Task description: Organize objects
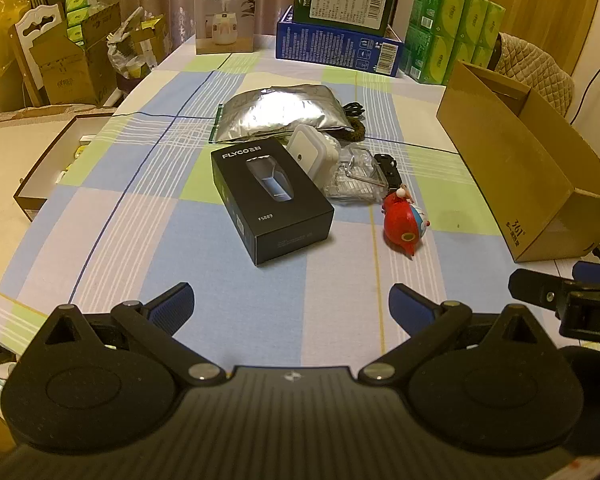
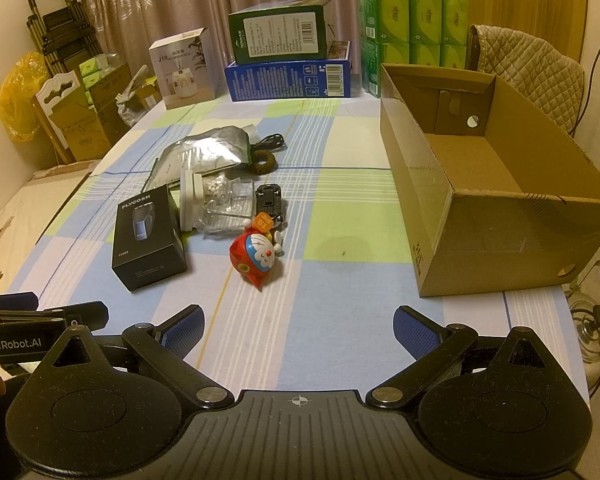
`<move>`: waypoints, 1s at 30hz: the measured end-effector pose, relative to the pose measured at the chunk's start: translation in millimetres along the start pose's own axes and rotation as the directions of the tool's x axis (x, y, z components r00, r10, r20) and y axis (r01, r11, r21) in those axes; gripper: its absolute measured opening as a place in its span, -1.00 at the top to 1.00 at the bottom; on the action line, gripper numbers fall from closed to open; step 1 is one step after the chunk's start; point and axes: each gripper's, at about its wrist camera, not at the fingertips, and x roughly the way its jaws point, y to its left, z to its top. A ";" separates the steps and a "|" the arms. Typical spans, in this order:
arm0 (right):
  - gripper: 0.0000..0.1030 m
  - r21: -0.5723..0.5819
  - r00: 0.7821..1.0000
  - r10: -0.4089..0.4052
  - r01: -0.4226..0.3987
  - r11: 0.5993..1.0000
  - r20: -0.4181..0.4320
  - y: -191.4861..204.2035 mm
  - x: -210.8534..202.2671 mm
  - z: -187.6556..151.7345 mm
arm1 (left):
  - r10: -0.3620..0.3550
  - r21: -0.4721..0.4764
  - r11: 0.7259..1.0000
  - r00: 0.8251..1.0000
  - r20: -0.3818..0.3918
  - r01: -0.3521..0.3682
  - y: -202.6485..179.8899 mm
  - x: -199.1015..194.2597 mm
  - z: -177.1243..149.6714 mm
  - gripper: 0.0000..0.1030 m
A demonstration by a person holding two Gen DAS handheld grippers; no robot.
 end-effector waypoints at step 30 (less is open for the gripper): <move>-0.91 -0.002 1.000 0.001 -0.001 1.000 0.000 0.9 1.0 1.1 | -0.005 -0.005 1.000 1.000 -0.001 0.005 0.8 0.9 -0.2 -0.98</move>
